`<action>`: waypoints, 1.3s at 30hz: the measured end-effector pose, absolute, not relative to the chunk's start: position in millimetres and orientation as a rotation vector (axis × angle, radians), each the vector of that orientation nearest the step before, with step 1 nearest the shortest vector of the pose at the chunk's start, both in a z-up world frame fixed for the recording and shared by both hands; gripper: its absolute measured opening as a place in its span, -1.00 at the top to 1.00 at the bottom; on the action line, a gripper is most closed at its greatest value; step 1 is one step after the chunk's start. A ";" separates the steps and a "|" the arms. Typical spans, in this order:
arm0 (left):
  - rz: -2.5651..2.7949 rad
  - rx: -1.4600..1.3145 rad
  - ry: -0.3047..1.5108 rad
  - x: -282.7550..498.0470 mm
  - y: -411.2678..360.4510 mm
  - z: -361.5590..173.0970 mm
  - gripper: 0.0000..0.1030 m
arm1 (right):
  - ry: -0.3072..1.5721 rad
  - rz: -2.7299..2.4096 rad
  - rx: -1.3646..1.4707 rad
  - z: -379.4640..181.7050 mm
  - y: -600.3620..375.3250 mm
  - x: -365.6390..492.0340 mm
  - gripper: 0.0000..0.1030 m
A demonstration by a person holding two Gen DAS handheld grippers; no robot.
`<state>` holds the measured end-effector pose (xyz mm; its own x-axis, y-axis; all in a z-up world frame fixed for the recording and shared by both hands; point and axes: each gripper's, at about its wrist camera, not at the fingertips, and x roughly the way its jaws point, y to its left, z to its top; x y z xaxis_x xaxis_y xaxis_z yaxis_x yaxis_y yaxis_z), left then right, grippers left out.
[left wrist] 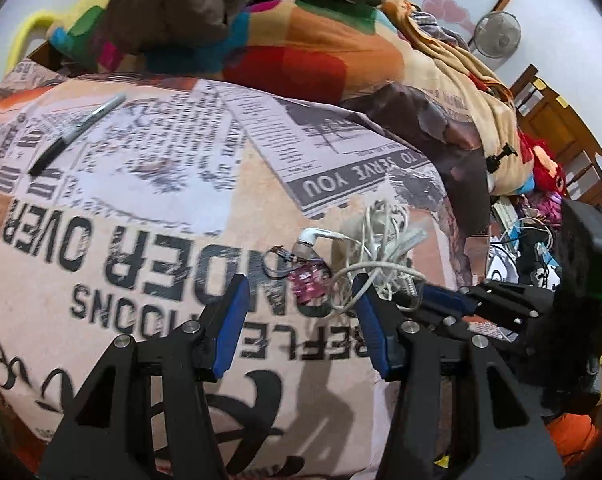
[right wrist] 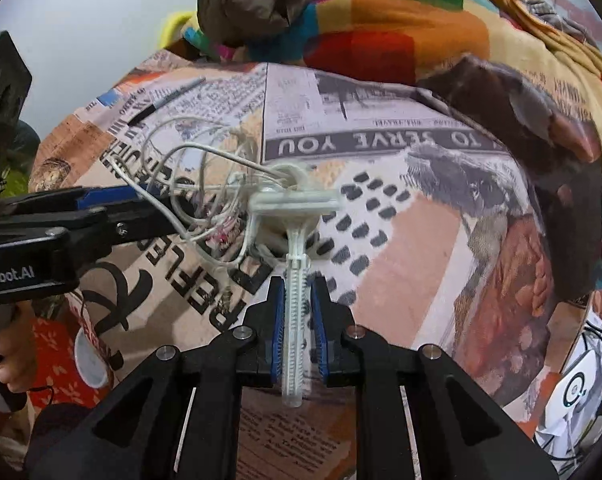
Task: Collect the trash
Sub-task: 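Grasp the white earphone cable with the left tool while the right tool grasps the razor, then carry the earphones and razor with both tools over the white bin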
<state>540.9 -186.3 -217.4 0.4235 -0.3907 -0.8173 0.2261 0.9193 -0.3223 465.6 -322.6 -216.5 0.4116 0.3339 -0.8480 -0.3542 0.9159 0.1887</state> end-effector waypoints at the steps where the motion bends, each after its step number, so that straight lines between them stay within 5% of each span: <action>1: -0.396 -0.176 1.059 541.8 -189.2 -217.9 -0.02 | 1.061 0.436 -0.022 -216.4 -323.2 465.3 0.75; 4: -0.417 -0.173 1.041 544.9 -196.8 -219.0 0.19 | 1.050 0.433 -0.020 -216.7 -323.6 462.5 0.75; 6: -0.453 -0.174 1.039 547.7 -202.9 -219.5 0.82 | 1.040 0.428 -0.031 -216.4 -322.5 460.4 0.75; 7: -0.452 -0.169 1.038 548.8 -204.8 -219.5 0.91 | 1.040 0.426 -0.033 -216.8 -322.3 460.6 0.75; 27: -0.277 -0.227 0.824 513.4 -127.5 -129.8 0.97 | 1.056 0.370 -0.008 -209.3 -326.8 441.8 0.82; 39: -0.154 -0.258 0.910 484.5 -61.2 -161.6 0.97 | 1.076 0.374 0.008 -213.0 -310.0 440.5 0.83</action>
<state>484.5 -61.2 -161.6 0.6054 -0.2404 -0.7587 0.0232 0.9582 -0.2851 440.5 -310.0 -213.0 0.4182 0.3020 -0.8567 -0.2947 0.9372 0.1865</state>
